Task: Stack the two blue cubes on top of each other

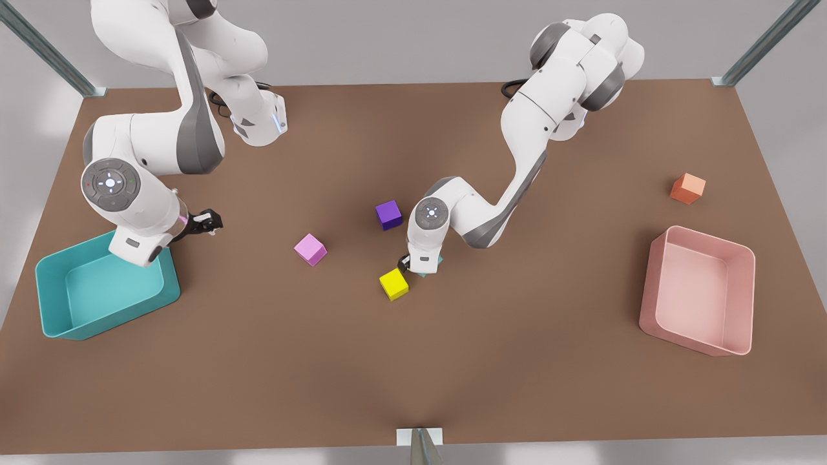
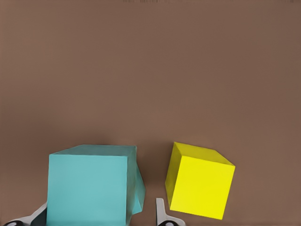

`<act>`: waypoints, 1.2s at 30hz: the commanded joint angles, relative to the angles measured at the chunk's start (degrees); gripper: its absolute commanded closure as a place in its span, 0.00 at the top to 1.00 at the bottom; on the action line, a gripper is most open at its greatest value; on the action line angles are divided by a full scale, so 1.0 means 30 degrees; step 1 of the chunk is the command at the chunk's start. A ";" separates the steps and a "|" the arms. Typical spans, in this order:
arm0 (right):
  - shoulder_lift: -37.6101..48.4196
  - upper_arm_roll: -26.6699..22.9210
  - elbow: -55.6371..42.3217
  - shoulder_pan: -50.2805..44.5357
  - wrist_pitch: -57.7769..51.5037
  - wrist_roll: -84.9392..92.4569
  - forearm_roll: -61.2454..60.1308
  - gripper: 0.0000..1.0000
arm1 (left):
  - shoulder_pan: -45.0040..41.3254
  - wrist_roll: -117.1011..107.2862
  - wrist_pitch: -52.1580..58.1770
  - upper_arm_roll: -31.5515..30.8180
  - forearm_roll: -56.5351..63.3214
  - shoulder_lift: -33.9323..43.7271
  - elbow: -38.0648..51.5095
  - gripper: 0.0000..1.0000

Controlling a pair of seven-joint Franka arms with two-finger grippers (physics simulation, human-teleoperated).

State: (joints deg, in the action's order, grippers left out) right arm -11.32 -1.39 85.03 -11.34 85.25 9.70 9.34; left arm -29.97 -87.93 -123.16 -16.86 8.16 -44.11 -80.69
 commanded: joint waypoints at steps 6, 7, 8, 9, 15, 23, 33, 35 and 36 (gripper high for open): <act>0.0025 -0.0004 -0.0044 0.0002 -0.0114 0.0313 -0.0006 1.00 | 0.0000 -0.0369 0.0008 -0.0005 0.0005 0.0025 0.0002 1.00; 0.0054 -0.0004 -0.0044 0.0002 -0.0114 0.0313 -0.0006 1.00 | 0.0000 -0.0398 0.0008 -0.0005 0.0005 0.0025 0.0002 1.00; 0.0083 -0.0034 -0.0073 0.0090 -0.0144 0.0401 0.0052 1.00 | 0.0000 -0.0398 0.0008 -0.0005 0.0005 0.0025 0.0003 1.00; 0.0054 -0.0005 -0.0161 0.0119 -0.0115 0.0342 -0.0035 1.00 | 0.0000 -0.0398 0.0037 -0.0005 0.0005 0.0025 0.0032 1.00; -0.0151 0.0113 -0.0219 -0.0086 0.0091 0.0108 0.0082 1.00 | 0.0176 -0.0603 0.1501 -0.0093 -0.0200 0.0933 0.0471 1.00; -0.0356 0.0113 -0.0249 -0.0115 0.0091 0.0137 0.0111 1.00 | 0.3544 -0.0282 0.8412 -0.3404 -0.0112 0.2428 0.2138 1.00; -0.0415 0.0113 -0.0600 -0.0291 -0.0085 -0.0742 0.0257 1.00 | 0.8555 2.6789 1.7381 0.2924 -0.2160 0.9342 0.1349 1.00; -0.0415 0.0113 -0.0600 -0.0262 -0.0085 -0.0713 0.0257 1.00 | 0.8555 2.6789 1.6795 0.2924 -0.2309 0.9254 0.1291 1.00; -0.0415 0.0113 -0.0571 -0.0232 -0.0114 -0.0712 0.0257 1.00 | 0.8555 2.6789 1.6766 0.2895 -0.2309 0.9166 0.1291 1.00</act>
State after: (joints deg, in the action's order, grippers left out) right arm -12.63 -1.04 83.32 -12.11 85.13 9.32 10.11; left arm -4.20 -53.72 -79.33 -8.26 2.83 -16.68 -76.95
